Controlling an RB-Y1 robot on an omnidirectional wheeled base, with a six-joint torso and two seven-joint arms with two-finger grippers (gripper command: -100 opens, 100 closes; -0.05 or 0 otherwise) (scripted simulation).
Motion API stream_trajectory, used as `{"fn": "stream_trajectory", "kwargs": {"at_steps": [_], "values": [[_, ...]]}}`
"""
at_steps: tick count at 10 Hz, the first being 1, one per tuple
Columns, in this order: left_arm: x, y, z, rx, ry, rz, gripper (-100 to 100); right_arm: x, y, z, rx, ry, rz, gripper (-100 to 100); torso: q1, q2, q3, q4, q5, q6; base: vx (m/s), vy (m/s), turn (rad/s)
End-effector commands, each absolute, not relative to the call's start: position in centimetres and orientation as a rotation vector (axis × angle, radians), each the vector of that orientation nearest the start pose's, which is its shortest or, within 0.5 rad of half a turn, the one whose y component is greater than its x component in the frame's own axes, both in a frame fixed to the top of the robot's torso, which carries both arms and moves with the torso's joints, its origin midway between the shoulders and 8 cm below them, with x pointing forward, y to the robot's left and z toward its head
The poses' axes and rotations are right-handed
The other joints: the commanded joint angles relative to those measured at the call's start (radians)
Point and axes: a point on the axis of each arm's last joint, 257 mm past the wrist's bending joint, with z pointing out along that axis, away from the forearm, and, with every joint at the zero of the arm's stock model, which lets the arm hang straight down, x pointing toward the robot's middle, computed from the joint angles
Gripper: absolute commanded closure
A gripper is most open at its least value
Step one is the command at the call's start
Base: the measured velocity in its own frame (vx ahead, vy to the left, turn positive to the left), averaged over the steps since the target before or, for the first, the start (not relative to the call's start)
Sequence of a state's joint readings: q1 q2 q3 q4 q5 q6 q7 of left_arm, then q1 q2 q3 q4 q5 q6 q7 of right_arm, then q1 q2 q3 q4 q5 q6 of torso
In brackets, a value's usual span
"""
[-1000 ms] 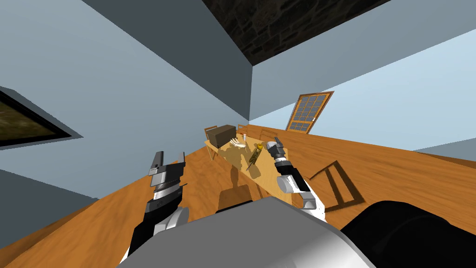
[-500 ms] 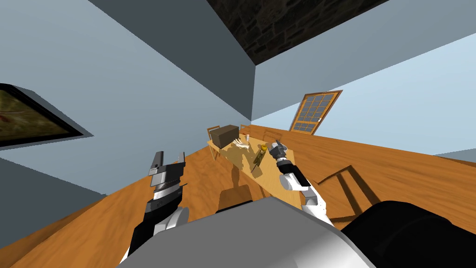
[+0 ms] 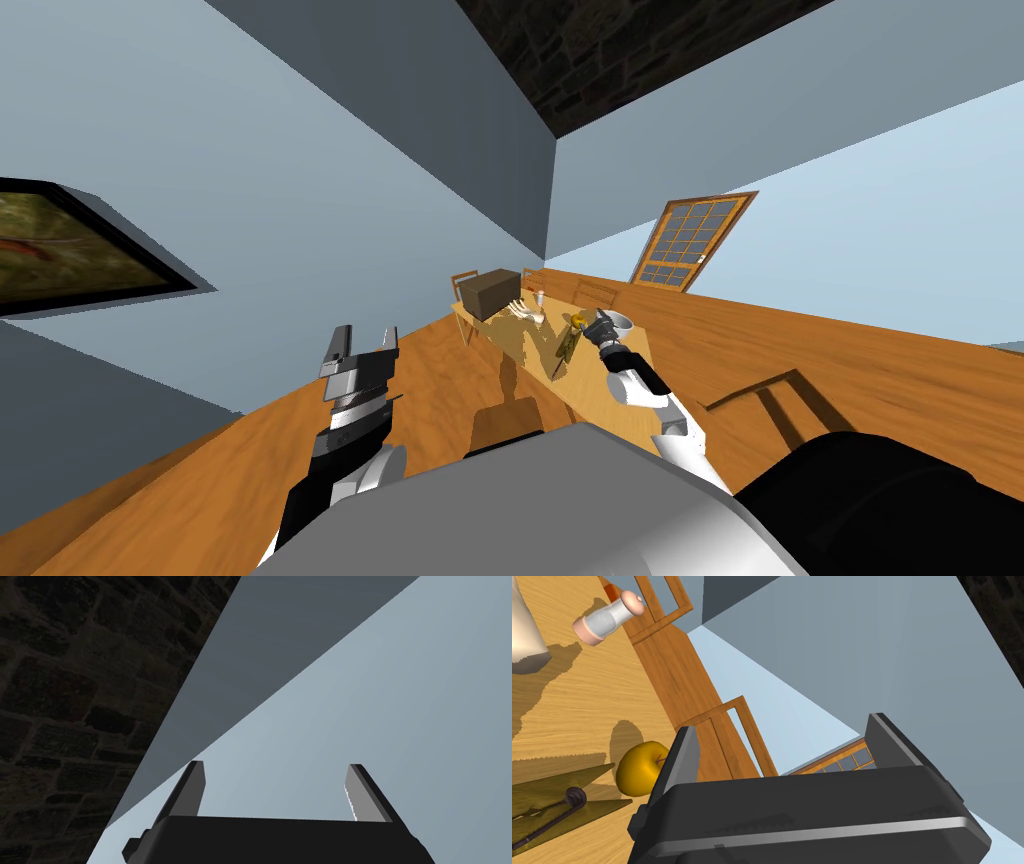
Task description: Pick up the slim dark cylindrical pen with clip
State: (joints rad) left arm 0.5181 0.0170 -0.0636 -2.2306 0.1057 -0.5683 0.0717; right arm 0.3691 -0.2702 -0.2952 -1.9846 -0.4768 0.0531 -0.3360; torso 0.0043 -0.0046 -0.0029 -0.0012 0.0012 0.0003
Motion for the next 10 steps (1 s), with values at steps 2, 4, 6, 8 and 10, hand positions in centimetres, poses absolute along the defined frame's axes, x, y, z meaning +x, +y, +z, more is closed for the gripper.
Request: {"fn": "stream_trajectory", "kwargs": {"at_steps": [2,4,6,8,10], "values": [[34.2,27.3,0.8,-0.751,0.534,-1.488,0,42.0,-46.6,-17.3,1.624,0.665,1.364,-100,-0.002,0.002,0.001,0.001,0.0,0.0,0.043,0.045,0.022],[34.2,27.3,0.8,-0.751,0.534,-1.488,0,41.7,-48.2,-19.5,1.727,0.632,1.35,-100,0.0,0.001,0.001,0.0,0.0,0.0,0.088,0.069,0.057],[34.2,27.3,0.8,-0.751,0.534,-1.488,0,41.3,-49.7,-21.7,1.832,0.594,1.332,-100,0.0,-0.001,0.0,0.0,0.0,0.0,0.086,0.082,0.057],[34.2,27.3,0.8,-0.751,0.534,-1.488,0,40.4,-51.6,-24.6,1.947,0.541,1.297,-100,0.001,0.0,0.0,0.0,0.0,0.0,0.102,0.074,0.049],[34.2,27.3,0.8,-0.751,0.534,-1.487,0,39.5,-53.1,-26.8,2.046,0.478,1.273,-100,0.0,-0.001,-0.001,0.0,0.0,0.0,0.104,0.063,0.05]]}}
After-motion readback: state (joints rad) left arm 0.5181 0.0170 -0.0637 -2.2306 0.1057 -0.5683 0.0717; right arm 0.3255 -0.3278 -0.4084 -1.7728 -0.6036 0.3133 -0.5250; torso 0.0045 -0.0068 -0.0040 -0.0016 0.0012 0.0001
